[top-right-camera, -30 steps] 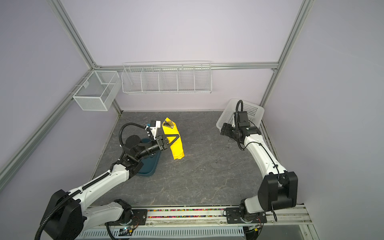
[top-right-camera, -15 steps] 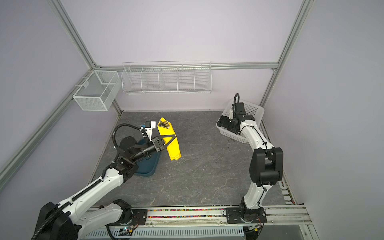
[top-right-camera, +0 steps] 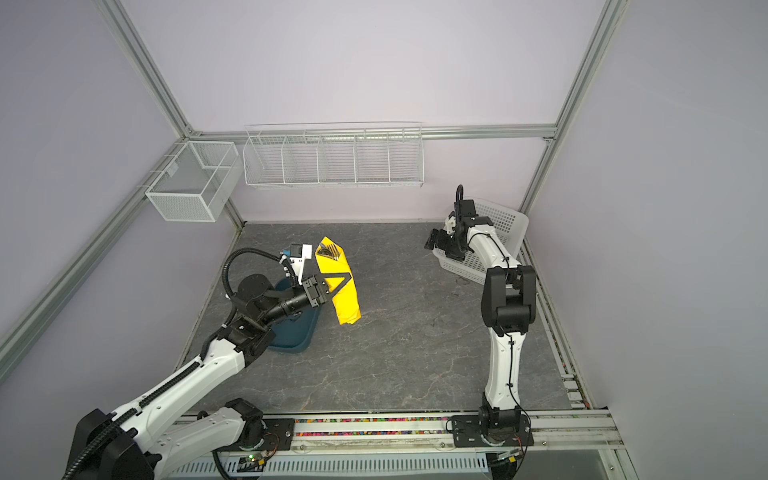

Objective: Place the utensils on the paper napkin and roll it up
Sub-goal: 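Open the right gripper and move it toward the white basket while left holds, then drag the white basket toward the left gripper with the right gripper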

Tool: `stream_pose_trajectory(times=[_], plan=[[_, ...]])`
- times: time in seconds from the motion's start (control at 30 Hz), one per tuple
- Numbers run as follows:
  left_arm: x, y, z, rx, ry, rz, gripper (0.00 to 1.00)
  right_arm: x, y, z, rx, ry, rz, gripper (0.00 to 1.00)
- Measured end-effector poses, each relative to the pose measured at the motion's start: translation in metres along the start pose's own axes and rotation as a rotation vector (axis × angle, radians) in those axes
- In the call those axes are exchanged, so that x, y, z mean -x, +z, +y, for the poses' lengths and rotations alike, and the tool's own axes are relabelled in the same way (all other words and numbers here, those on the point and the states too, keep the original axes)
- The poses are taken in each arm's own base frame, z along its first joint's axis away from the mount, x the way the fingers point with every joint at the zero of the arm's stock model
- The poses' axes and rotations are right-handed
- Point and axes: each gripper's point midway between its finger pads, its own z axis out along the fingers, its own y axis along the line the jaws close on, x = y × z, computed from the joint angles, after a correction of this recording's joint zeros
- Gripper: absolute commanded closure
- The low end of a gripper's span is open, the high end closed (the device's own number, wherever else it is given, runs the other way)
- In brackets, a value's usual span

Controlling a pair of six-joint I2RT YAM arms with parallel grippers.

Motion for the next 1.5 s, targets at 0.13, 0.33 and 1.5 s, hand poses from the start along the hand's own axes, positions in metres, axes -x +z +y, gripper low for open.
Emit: stream_pose_trajectory(times=[0.13,0.33,1.5], plan=[[0.0,0.0,0.0,-0.001,0.004,0.0,1.0,-0.01,0.002,0.006,0.025,-0.03,0.043,0.05],[-0.001,0.0,0.0,-0.003,0.003,0.006,1.0,-0.05,0.01,0.021,0.072,-0.112,0.137,0.05],[-0.004,-0.002,0.024,0.097,-0.037,0.009,1.0,-0.139,-0.006,0.086,0.112,-0.125,0.081,0.07]])
